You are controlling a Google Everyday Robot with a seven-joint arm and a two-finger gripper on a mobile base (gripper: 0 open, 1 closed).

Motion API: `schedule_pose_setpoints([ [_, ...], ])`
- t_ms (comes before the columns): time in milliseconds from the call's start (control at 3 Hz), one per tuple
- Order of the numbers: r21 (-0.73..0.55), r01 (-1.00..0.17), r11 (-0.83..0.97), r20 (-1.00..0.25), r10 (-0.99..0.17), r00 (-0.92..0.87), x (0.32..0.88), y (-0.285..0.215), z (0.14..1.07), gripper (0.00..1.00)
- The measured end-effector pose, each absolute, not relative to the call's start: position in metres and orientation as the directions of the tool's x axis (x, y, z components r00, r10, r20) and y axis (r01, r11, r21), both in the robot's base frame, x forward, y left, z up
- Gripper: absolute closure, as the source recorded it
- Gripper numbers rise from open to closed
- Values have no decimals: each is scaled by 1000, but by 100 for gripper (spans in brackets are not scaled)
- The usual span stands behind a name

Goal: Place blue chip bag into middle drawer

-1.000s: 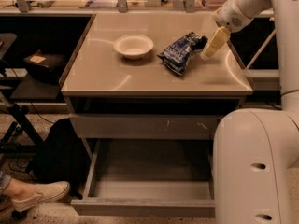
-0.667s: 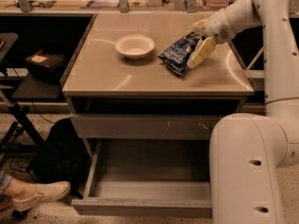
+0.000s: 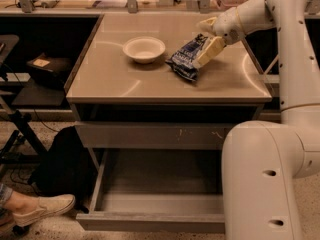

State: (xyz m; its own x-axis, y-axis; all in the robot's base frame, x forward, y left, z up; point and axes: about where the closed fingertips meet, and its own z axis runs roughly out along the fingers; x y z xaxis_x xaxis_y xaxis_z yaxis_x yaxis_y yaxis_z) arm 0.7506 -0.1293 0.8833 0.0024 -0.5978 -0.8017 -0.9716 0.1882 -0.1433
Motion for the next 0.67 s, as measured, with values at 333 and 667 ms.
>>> schedule_pose_setpoints([
  [333,-151,-967,204,-783,-621,-9,758,-127,879,0],
  [667,-157,-964,213,-745,-667,-26,772,-119,861,0],
])
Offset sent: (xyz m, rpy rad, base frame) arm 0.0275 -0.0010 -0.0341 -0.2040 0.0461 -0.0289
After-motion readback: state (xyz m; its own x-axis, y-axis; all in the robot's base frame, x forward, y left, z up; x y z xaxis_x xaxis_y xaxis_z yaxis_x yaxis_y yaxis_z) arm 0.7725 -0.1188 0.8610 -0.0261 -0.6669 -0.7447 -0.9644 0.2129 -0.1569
